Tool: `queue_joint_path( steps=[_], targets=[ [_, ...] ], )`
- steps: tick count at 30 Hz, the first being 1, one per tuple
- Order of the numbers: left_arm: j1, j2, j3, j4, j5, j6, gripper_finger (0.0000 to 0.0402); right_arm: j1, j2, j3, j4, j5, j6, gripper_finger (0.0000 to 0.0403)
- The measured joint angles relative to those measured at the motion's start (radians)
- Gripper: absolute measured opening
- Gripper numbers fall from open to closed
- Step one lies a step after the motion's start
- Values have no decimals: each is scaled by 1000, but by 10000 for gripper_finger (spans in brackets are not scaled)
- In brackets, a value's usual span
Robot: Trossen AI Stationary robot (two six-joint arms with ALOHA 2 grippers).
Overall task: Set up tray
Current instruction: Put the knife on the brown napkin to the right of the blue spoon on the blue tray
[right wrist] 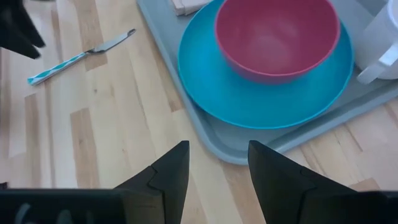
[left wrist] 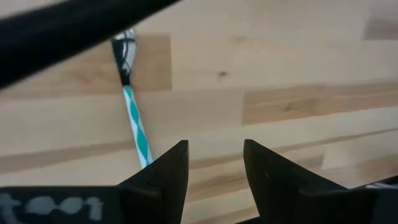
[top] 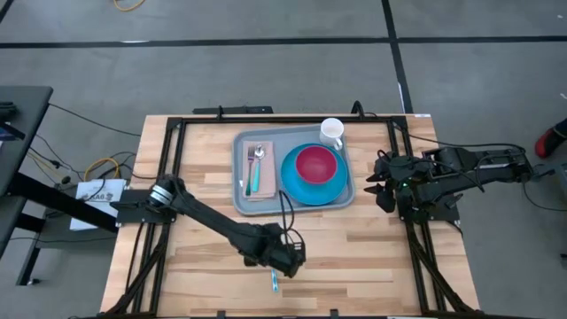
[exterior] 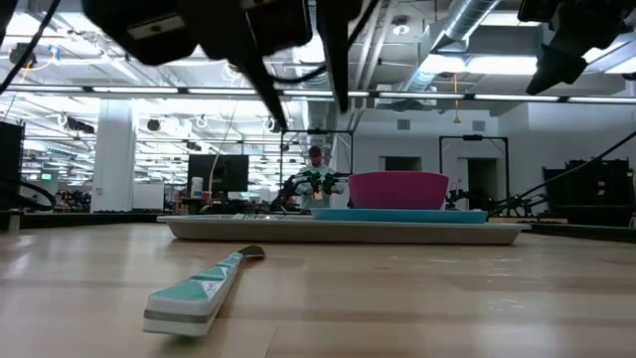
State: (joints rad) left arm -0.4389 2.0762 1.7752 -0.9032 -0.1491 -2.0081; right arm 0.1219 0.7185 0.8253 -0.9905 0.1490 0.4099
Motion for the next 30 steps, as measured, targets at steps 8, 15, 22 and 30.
queue_joint_path(
  steps=[8,15,22,30],
  targets=[
    [-27,68,0,-5,11,-103,141,0,0,0,0,-21,1,155],
    [-59,69,0,-92,11,-204,141,0,0,0,-4,-23,1,155],
    [-59,125,0,-45,82,-187,141,0,0,0,-2,-22,0,155],
    [-57,154,0,-36,83,-200,141,0,0,0,4,-22,0,155]
  ],
)
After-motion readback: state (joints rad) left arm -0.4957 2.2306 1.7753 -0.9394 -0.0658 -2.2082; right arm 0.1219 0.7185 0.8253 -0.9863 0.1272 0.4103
